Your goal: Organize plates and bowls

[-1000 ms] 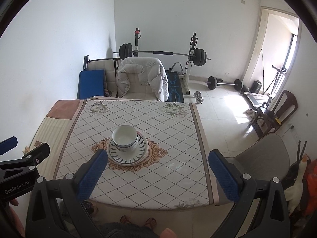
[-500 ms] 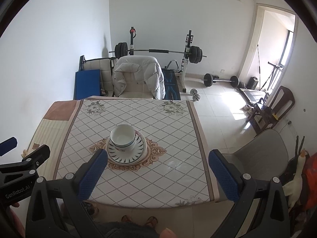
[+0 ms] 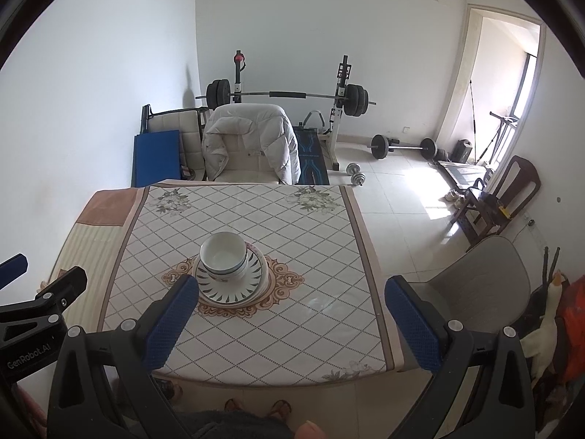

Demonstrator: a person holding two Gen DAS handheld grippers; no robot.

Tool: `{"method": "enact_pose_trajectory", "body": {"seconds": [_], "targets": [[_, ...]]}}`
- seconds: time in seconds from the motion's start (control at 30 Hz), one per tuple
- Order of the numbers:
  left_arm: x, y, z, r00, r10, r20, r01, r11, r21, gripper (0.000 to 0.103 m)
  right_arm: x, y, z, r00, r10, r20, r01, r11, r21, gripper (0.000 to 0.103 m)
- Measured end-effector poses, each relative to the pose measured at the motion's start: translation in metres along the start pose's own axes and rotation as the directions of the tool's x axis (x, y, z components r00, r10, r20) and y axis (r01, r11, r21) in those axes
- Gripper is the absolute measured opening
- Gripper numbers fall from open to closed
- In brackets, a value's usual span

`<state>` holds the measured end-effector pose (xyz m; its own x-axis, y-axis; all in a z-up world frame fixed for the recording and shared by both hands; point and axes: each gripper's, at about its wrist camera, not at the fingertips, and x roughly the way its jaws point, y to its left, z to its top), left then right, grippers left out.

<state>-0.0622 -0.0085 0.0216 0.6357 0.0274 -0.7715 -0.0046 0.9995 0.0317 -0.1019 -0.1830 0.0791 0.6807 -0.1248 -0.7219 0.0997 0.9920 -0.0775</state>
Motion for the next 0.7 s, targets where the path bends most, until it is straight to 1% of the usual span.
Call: {"method": "enact_pose_trajectory", "body": {"seconds": [0.27,0.7], "targets": [[-0.0048,-0.0008,0.0000,1.000,0.003,0.013,-0.003,1.000,0.005,0.103,0.0001,-0.0011,-0.0001,1.000,0.000,0.001,0.000,1.000,0.006,0.103],[-0.0031,0.0001,0.0007,1.000,0.003,0.010,-0.003,1.000,0.006,0.103,0.0001,-0.0015,-0.0007,1.000,0.004,-0.006,-0.004,1.000,0.009,0.103]]}}
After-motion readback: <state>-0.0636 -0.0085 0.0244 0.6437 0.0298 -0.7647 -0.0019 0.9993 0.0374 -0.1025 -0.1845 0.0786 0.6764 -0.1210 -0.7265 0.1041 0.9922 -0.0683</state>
